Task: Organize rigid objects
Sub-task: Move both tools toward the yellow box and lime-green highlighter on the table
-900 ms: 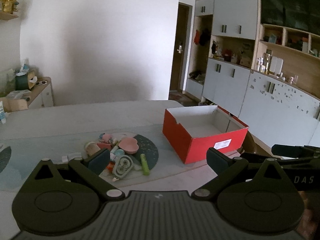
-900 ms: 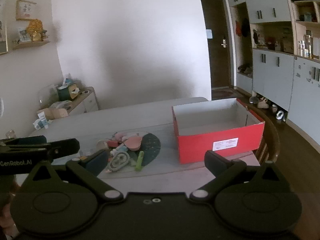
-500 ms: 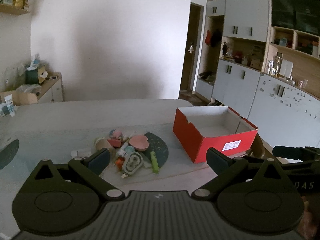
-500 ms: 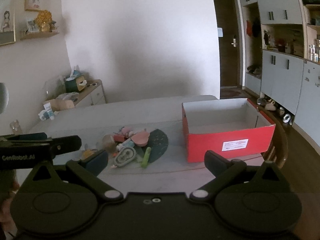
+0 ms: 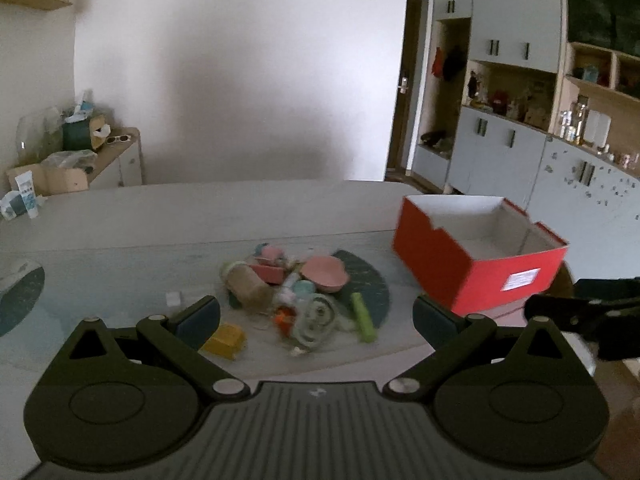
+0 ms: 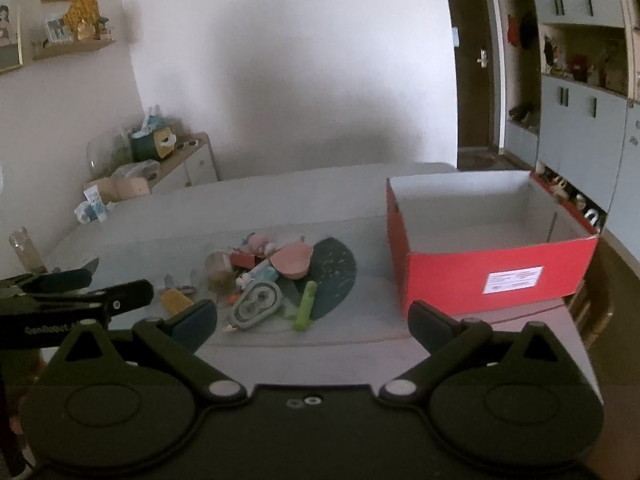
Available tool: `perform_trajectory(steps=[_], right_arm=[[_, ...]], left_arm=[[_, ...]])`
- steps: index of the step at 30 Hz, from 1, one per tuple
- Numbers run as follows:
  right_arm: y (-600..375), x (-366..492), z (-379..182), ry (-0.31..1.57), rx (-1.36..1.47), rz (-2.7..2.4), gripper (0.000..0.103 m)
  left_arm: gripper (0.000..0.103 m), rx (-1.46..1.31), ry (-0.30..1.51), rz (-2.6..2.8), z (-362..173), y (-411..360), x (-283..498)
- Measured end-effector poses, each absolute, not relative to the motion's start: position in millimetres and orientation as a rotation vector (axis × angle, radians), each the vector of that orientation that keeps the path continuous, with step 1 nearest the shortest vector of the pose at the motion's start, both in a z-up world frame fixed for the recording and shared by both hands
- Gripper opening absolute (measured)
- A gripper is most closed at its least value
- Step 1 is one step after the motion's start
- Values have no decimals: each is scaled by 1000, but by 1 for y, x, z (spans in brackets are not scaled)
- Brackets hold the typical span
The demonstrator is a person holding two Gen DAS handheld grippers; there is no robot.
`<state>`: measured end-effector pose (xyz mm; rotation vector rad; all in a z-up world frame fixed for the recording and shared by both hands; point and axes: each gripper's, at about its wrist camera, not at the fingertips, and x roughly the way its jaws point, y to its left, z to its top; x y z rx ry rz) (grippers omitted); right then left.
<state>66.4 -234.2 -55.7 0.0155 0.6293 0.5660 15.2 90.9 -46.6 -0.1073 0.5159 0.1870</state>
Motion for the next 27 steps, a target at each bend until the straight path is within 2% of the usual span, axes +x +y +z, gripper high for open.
perform_trajectory(steps=[6, 18, 27], right_arm=[[-208, 94, -77, 678, -16, 584, 100], [-149, 154, -128, 793, -116, 582, 83], [-122, 182, -162, 865, -181, 551, 74]], left_arm=[[103, -57, 562, 213, -75, 125, 40], [103, -23, 706, 207, -141, 186, 98], [102, -32, 750, 174, -165, 207, 115]])
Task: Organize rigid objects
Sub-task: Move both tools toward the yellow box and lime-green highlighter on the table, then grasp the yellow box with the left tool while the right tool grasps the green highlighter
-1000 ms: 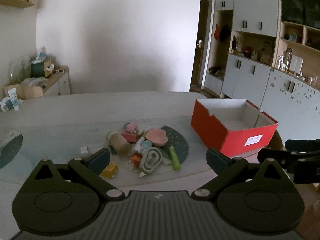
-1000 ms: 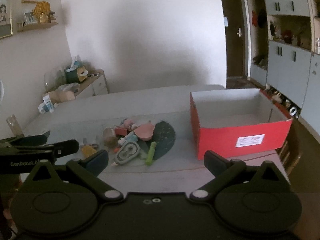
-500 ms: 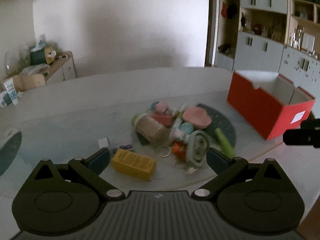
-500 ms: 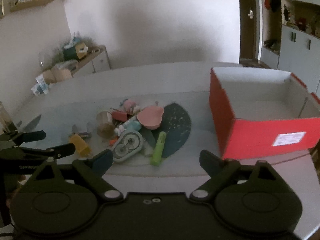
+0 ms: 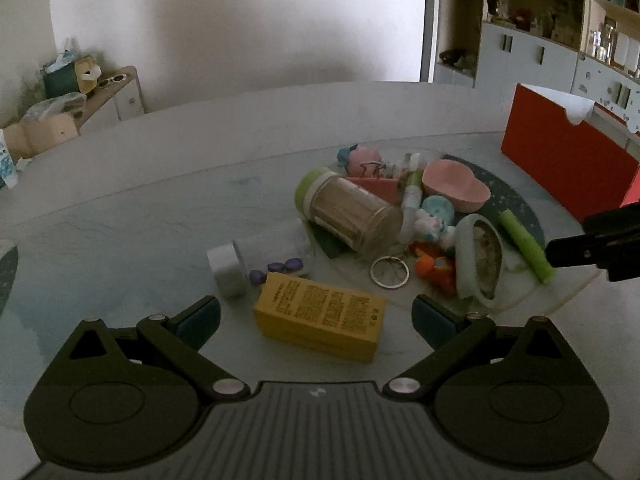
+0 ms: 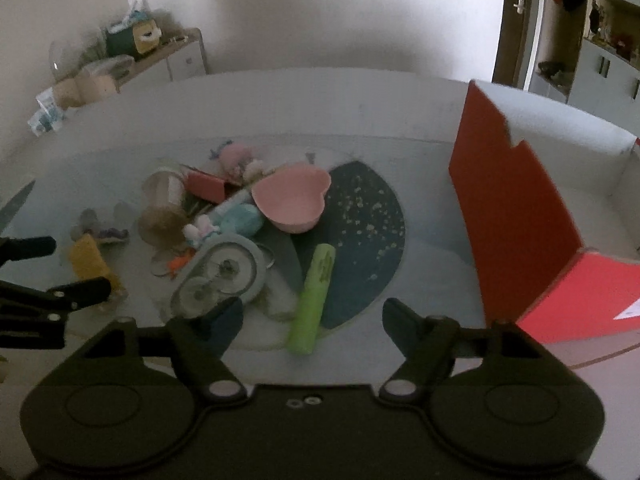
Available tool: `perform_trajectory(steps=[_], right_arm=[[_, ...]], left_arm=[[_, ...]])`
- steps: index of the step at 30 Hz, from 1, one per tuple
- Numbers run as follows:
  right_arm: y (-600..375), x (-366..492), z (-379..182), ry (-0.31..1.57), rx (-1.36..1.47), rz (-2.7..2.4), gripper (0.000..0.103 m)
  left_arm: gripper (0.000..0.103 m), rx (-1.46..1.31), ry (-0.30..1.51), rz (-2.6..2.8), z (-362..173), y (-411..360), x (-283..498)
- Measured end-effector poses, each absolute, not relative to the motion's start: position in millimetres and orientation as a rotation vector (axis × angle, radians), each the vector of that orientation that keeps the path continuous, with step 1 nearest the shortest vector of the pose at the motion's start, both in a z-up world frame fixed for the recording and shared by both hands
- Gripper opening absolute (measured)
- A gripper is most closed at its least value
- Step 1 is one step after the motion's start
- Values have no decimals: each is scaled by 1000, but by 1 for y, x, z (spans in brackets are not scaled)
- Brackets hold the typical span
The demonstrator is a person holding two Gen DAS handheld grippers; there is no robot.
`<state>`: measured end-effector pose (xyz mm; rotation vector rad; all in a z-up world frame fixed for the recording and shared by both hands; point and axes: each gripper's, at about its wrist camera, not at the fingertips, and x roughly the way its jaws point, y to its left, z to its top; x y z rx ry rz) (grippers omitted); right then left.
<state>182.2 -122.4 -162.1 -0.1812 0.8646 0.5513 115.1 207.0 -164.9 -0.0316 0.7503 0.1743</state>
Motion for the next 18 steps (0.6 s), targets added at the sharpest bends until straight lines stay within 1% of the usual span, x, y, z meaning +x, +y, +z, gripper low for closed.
perform_trajectory(steps=[2, 3, 5, 8, 10, 13, 14, 15, 16, 18], right_arm=[[-119, 186, -168, 877, -195, 543, 70], [-117, 188, -170, 881, -200, 538, 69], [-113, 192, -175, 898, -206, 529, 63], [-109, 197, -179, 915, -206, 518, 56], [-108, 198, -180, 916, -205, 514, 52], [-106, 202, -180, 914, -198, 500, 48], [-106, 204, -179, 915, -192, 496, 43], [-105, 205, -179, 914, -189, 494, 39], [-105, 205, -178, 915, -187, 491, 33], [-104, 205, -177, 912, -193, 484, 29]], left_arm=[[101, -36, 749, 168, -167, 209, 118], [99, -31, 750, 155, -168, 209, 119], [98, -36, 767, 148, -172, 210, 123], [87, -42, 788, 152, -176, 212, 126], [86, -38, 794, 150, -178, 213, 127], [78, -37, 797, 131, -179, 213, 125], [76, -33, 796, 126, -179, 212, 124], [76, -25, 795, 127, -179, 211, 124], [76, -23, 795, 125, -179, 210, 124], [76, -30, 795, 124, -179, 212, 124]])
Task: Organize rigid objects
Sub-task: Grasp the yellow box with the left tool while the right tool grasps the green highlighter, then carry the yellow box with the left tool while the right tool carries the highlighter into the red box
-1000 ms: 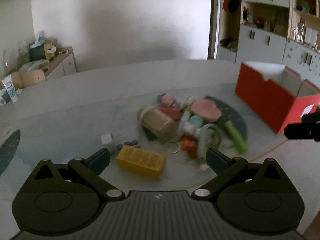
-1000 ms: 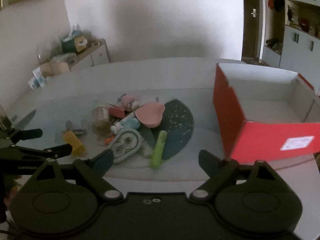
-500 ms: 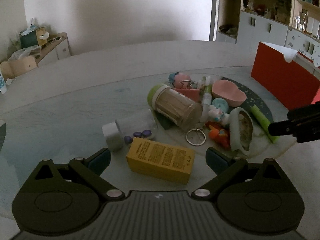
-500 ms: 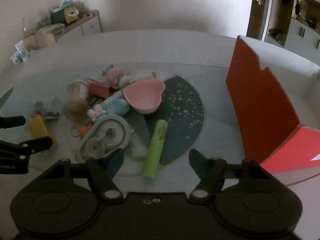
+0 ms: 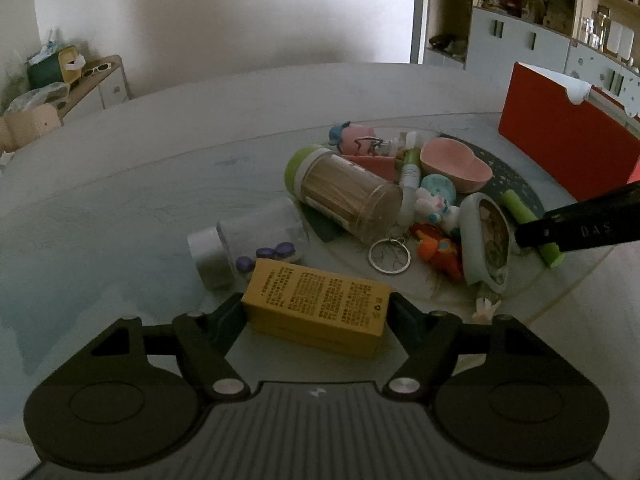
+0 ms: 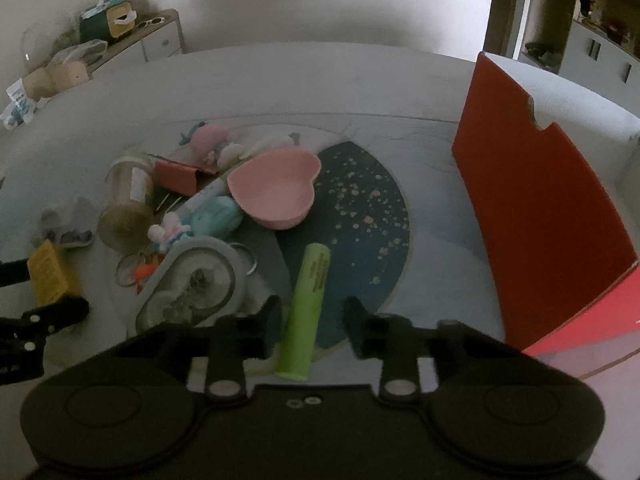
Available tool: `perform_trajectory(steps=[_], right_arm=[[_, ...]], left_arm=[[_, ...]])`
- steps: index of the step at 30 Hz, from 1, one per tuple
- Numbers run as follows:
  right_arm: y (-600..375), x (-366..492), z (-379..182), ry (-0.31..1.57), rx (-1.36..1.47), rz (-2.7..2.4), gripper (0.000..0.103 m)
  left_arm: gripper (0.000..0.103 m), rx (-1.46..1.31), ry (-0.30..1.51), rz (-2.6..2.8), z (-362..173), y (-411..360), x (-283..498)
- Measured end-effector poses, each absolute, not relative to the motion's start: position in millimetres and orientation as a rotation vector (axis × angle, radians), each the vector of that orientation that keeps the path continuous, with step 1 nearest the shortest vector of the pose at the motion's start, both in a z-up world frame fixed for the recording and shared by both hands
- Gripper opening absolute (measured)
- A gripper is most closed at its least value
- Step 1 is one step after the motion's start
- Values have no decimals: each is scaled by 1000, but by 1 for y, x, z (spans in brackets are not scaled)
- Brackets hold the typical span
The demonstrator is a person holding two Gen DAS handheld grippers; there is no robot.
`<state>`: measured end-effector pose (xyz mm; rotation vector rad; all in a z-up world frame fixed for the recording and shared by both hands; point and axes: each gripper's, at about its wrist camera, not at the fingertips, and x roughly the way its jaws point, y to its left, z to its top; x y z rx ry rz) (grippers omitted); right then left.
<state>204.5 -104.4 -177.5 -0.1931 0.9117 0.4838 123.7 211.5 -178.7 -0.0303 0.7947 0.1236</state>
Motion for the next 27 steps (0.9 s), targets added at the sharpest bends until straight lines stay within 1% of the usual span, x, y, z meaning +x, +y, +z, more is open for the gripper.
perform_trajectory(steps=[2, 5, 11, 17, 22, 27], right_arm=[[-105, 203, -177, 906, -198, 477, 19], [-106, 200, -175, 898, -186, 467, 15], [-113, 193, -169, 889, -163, 463, 15], [-126, 183, -146, 863, -99, 500, 15], [-145, 175, -115, 841, -62, 572, 15], [-172, 176, -88, 826, -26, 607, 15]], left_arm=[[76, -36, 796, 122, -178, 213, 123], [75, -37, 796, 124, -178, 212, 124], [75, -56, 793, 126, -178, 214, 122], [75, -87, 801, 135, -170, 212, 118], [75, -160, 781, 113, -149, 205, 114], [75, -145, 734, 105, -115, 179, 115]])
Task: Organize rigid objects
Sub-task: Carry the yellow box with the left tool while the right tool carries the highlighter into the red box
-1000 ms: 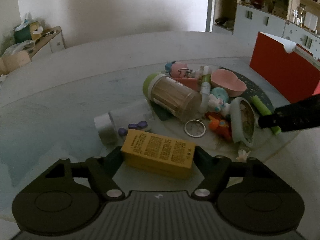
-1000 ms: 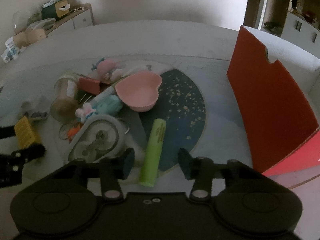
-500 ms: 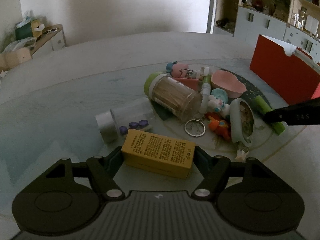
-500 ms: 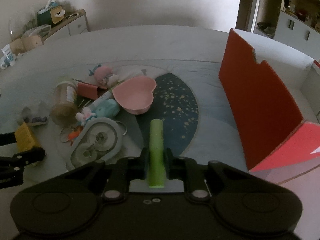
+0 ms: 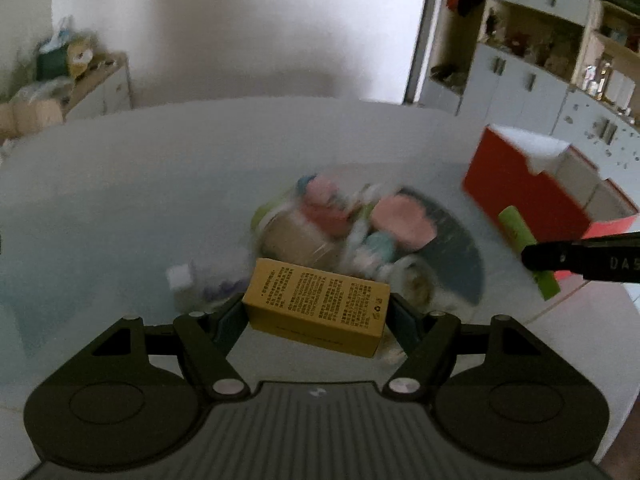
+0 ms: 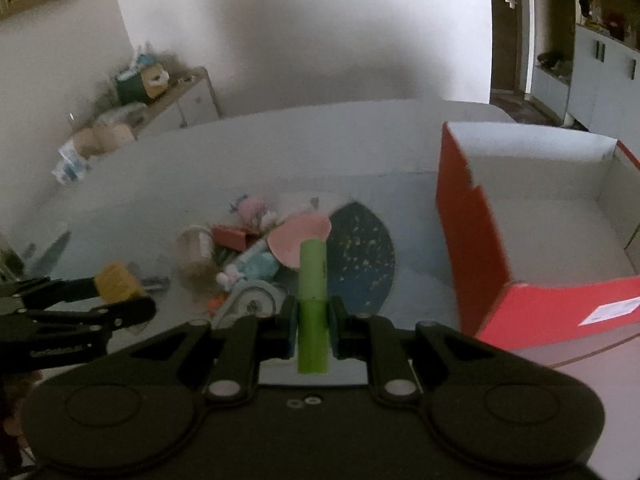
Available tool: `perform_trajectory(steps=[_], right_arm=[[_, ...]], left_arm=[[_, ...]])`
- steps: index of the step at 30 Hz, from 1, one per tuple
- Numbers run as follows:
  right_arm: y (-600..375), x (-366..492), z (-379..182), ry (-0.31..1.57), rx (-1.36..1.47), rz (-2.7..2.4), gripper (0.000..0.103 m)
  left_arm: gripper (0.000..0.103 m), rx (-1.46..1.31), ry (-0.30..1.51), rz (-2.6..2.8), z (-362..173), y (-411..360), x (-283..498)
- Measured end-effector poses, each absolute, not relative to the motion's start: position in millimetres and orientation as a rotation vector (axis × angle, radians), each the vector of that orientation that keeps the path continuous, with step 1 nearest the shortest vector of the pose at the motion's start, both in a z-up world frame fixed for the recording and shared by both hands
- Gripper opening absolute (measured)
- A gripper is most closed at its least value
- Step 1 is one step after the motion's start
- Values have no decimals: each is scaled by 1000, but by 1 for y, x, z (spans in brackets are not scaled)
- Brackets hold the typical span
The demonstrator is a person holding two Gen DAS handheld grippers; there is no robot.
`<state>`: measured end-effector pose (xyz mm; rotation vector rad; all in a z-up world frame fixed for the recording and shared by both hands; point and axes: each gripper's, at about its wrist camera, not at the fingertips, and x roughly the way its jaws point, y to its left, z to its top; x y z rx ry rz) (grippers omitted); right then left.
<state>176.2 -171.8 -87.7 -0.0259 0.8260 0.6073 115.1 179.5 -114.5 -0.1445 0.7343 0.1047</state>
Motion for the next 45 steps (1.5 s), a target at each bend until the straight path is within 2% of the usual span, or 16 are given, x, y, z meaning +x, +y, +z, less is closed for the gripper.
perform_trajectory(steps=[9, 21, 33, 45], right_arm=[[-227, 200, -64, 815, 19, 596, 15], [-306, 245, -59, 787, 22, 526, 15], [-357, 300, -77, 799, -14, 462, 15], [-376, 351, -120, 910, -33, 453, 15]], left_arm=[[75, -97, 673, 26, -64, 111, 139], [75, -80, 677, -66, -42, 22, 206], [75, -4, 708, -98, -48, -58, 283], [75, 15, 856, -117, -88, -114, 379]])
